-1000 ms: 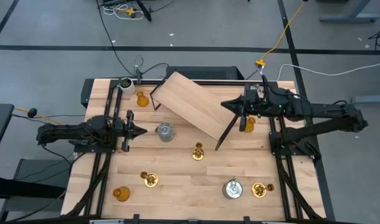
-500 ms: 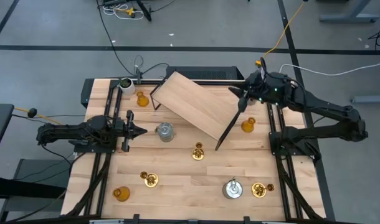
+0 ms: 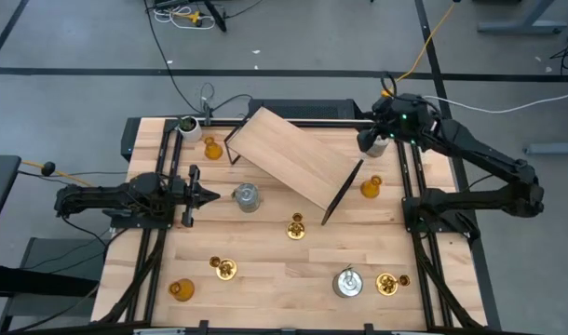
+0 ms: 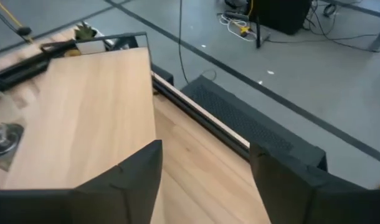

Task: Pick & Place candle stick holders
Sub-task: Put the top right scented candle on the shelf

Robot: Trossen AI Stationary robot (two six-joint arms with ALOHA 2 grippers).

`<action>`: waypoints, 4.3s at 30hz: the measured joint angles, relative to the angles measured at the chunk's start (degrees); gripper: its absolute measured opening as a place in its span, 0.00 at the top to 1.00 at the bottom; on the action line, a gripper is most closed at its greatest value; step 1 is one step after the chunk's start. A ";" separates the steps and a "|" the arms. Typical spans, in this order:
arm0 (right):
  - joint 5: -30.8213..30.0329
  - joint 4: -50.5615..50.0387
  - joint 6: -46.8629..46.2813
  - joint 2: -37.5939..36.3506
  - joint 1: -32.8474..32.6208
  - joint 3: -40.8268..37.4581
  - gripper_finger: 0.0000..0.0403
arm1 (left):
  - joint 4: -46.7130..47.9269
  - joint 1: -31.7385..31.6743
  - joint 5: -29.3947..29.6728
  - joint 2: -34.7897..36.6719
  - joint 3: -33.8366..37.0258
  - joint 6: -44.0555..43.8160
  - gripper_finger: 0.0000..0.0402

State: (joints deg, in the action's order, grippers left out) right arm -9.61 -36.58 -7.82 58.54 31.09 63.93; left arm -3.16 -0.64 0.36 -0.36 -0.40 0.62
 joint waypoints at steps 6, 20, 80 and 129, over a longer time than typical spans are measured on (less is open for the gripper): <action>0.18 -1.86 0.51 2.71 1.33 3.00 0.35 | 0.00 0.02 0.02 0.00 0.01 0.00 0.97; -1.41 -12.04 -1.78 8.25 5.16 10.85 0.35 | 0.00 0.01 0.02 0.00 0.00 0.00 0.97; -15.33 -29.07 -11.56 13.75 11.17 3.69 0.03 | 0.00 0.00 0.02 0.00 0.00 0.00 0.97; -7.22 -18.18 -10.36 22.89 21.61 -3.68 0.01 | 0.00 0.01 0.01 0.00 0.00 0.00 0.97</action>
State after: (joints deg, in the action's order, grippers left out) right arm -16.83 -54.76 -18.17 81.43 52.70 60.25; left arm -3.16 -0.63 0.38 -0.36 -0.40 0.62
